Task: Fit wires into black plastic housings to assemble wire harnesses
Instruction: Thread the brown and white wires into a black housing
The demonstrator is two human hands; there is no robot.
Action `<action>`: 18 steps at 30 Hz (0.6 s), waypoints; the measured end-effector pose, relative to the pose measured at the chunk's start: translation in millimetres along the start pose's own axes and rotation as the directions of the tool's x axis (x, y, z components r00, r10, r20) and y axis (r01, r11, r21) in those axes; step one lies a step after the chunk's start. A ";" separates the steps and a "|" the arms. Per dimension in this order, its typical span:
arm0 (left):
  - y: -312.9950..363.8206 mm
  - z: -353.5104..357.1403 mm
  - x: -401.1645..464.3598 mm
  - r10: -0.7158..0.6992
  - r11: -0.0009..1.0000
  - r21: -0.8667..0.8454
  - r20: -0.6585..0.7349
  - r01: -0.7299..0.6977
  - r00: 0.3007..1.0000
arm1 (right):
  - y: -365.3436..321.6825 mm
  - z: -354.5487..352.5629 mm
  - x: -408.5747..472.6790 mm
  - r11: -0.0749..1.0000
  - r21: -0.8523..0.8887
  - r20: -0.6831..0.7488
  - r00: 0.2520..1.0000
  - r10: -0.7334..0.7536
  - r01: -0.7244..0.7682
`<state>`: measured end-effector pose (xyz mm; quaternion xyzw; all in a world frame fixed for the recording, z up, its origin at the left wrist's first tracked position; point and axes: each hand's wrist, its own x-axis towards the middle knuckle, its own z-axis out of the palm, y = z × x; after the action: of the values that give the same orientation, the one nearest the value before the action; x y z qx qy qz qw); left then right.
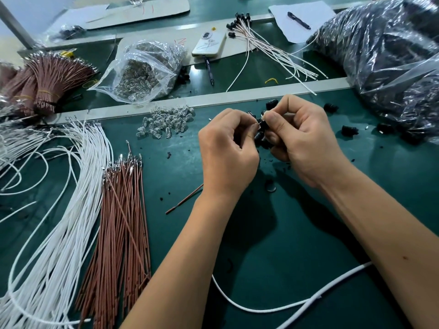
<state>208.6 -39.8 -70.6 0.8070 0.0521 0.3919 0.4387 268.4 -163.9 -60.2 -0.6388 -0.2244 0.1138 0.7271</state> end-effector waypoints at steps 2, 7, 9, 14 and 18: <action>0.0 0.1 -0.4 -0.002 1.000 0.007 -0.006 0.002 1.000 | 0.1 0.3 -0.2 1.000 -0.004 0.004 1.000 0.005 -0.005; 0.9 2.9 -2.3 -0.028 1.000 -0.003 -0.037 0.028 0.999 | 1.1 2.9 -0.9 1.000 -0.024 -0.019 1.000 -0.015 0.014; 0.8 3.5 -2.6 -0.041 0.999 -0.005 -0.049 0.040 0.998 | 2.5 4.2 -1.2 0.999 -0.026 -0.024 1.000 -0.019 0.019; -0.7 4.1 -0.1 -0.108 0.991 -0.069 0.053 0.112 0.993 | 1.4 -3.0 2.2 0.999 -0.049 -0.045 0.999 -0.003 0.001; -5.6 -0.5 5.3 -0.260 0.909 -0.265 0.247 0.322 0.934 | 3.5 -10.9 5.2 0.980 -0.194 -0.025 0.999 -0.042 0.037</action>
<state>213.4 -33.8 -71.6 0.7500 0.0665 0.2395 0.6130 278.5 -170.5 -63.6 -0.7034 -0.2366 0.0678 0.6669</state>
